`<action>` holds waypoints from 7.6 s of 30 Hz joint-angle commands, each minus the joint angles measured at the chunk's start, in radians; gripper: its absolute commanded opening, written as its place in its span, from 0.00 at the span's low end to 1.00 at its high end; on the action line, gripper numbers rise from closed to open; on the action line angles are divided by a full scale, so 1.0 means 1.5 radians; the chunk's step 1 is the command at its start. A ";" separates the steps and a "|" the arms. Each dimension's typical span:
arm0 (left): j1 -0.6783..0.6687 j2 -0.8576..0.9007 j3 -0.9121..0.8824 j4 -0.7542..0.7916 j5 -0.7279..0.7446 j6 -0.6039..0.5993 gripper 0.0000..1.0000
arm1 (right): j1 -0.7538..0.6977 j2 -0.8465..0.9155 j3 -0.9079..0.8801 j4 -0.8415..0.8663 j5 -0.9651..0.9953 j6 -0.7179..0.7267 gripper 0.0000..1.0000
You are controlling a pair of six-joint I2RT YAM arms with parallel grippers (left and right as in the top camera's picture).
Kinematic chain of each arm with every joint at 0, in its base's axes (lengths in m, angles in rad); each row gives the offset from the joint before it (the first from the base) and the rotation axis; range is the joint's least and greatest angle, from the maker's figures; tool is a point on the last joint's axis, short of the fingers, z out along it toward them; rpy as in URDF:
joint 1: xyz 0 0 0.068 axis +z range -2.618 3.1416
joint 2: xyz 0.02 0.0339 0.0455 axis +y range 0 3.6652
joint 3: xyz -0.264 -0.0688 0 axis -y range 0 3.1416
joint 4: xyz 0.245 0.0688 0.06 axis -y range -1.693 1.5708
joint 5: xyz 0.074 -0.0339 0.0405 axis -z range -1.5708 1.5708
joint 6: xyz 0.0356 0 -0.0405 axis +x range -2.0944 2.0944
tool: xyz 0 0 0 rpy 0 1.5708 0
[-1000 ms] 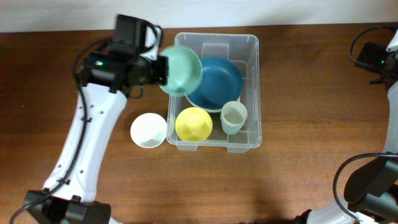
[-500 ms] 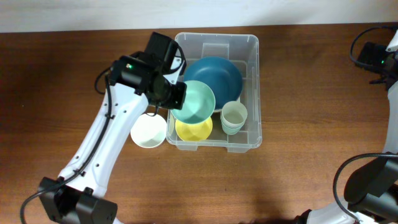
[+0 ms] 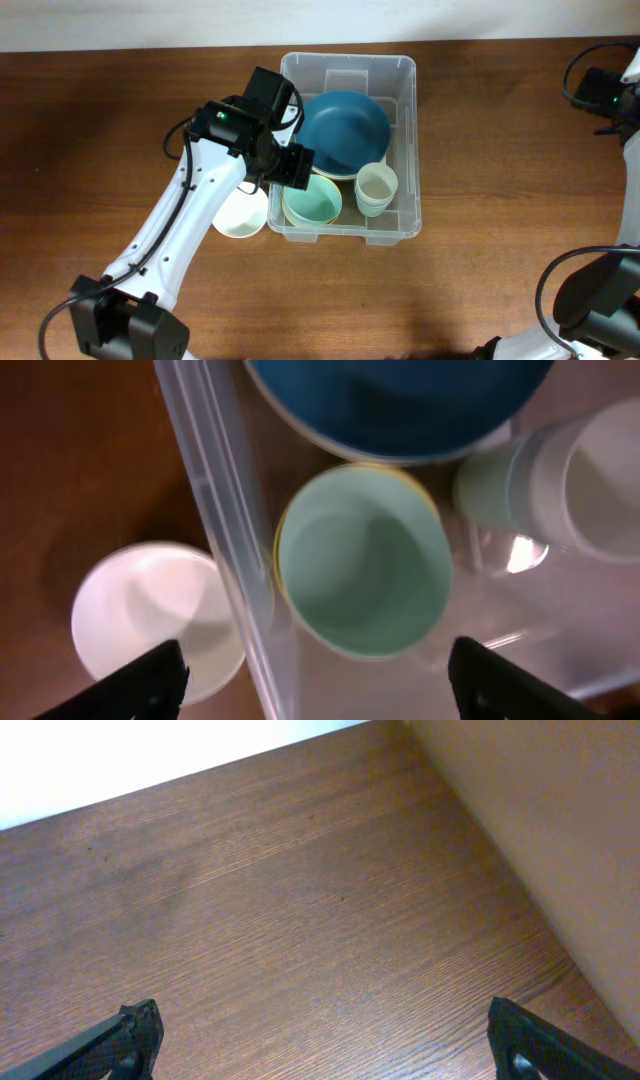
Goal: Pack container
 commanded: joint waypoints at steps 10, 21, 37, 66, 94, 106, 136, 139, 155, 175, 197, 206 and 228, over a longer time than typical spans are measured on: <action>0.117 -0.004 0.012 -0.011 -0.107 -0.071 0.83 | -0.003 0.002 0.003 0.001 0.008 0.008 0.99; 0.230 0.000 -0.112 0.007 -0.104 -0.095 0.82 | -0.003 0.002 0.003 0.001 0.008 0.008 0.99; 0.246 0.000 -0.403 0.263 -0.009 -0.110 0.72 | -0.003 0.002 0.003 0.001 0.008 0.008 0.99; 0.080 -0.138 -0.110 0.189 -0.006 -0.046 0.01 | -0.003 0.002 0.003 0.001 0.008 0.008 0.99; -0.035 -0.022 -0.122 0.085 -0.048 -0.047 0.05 | -0.003 0.002 0.003 0.001 0.008 0.008 0.99; -0.035 0.054 -0.122 0.062 -0.065 -0.046 0.01 | -0.003 0.002 0.003 0.001 0.008 0.008 0.99; 0.031 0.043 0.185 0.036 -0.185 -0.034 0.75 | -0.003 0.002 0.003 0.001 0.008 0.008 0.99; 0.055 0.045 0.184 -0.006 -0.218 -0.057 0.60 | -0.003 0.002 0.003 0.001 0.008 0.008 0.99; 0.138 0.108 -0.009 0.067 -0.148 -0.139 0.01 | -0.003 0.002 0.003 0.001 0.008 0.008 0.99; 0.086 0.111 -0.007 0.128 0.017 -0.078 0.01 | -0.003 0.002 0.003 0.001 0.008 0.008 0.99; 0.054 -0.500 -0.298 0.201 -0.260 -0.042 0.01 | -0.003 0.002 0.003 0.001 0.008 0.008 0.99; 0.052 -0.790 -0.637 0.355 -0.397 -0.147 0.01 | -0.003 0.002 0.003 0.001 0.008 0.008 0.99; 0.051 -0.779 -0.789 0.475 -0.506 -0.249 1.00 | -0.003 0.002 0.003 0.001 0.008 0.008 0.99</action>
